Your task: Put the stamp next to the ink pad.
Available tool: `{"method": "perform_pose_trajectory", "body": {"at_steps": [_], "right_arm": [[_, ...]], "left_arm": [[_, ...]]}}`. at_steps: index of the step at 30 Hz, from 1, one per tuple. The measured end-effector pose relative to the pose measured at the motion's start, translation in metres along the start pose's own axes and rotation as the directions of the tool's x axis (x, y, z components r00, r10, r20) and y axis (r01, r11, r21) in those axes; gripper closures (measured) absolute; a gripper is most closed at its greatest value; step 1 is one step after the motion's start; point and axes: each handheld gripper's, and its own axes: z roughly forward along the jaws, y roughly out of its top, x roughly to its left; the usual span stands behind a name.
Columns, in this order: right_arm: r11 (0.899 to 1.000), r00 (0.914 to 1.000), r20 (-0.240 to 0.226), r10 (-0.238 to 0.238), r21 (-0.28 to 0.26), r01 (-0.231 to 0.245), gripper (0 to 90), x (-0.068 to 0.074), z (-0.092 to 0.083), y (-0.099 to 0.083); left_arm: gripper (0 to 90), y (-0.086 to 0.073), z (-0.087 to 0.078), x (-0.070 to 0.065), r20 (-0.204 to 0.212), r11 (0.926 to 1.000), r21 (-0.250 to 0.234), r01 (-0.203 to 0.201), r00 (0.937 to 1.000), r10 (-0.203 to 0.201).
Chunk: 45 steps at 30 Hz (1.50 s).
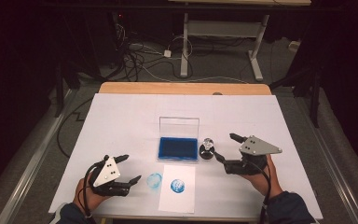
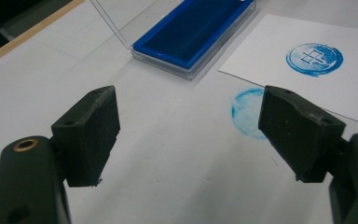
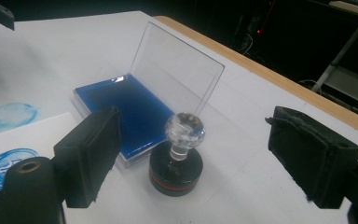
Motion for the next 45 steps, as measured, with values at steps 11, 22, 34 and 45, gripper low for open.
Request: {"method": "perform_pose_trajectory", "body": {"at_steps": [11,22,34,45], "right_arm": [[1.0,0.9999,-0.011,-0.011,-0.012,0.011,17.5,0.005,-0.014,-0.001],[0.999,0.9996,-0.004,-0.029,-0.015,0.029,18.3,0.01,-0.026,-0.005],[0.999,0.9993,0.014,-0.035,-0.006,0.035,18.2,0.009,-0.04,-0.016],[0.999,0.9983,0.042,-0.04,0.003,0.04,17.9,0.01,-0.048,-0.036]], "left_arm": [[19.6,-0.001,-0.001,-0.001,-0.004,1.0,0.006,-0.006,1.0,0.006],[19.6,-0.002,-0.001,-0.002,-0.003,0.9999,0.012,-0.011,0.9999,0.011],[19.6,-0.002,0.0,-0.002,-0.003,0.9998,0.015,-0.01,0.9999,0.01],[19.6,-0.002,0.002,-0.001,0.001,0.9998,0.02,-0.007,1.0,0.007]]}}
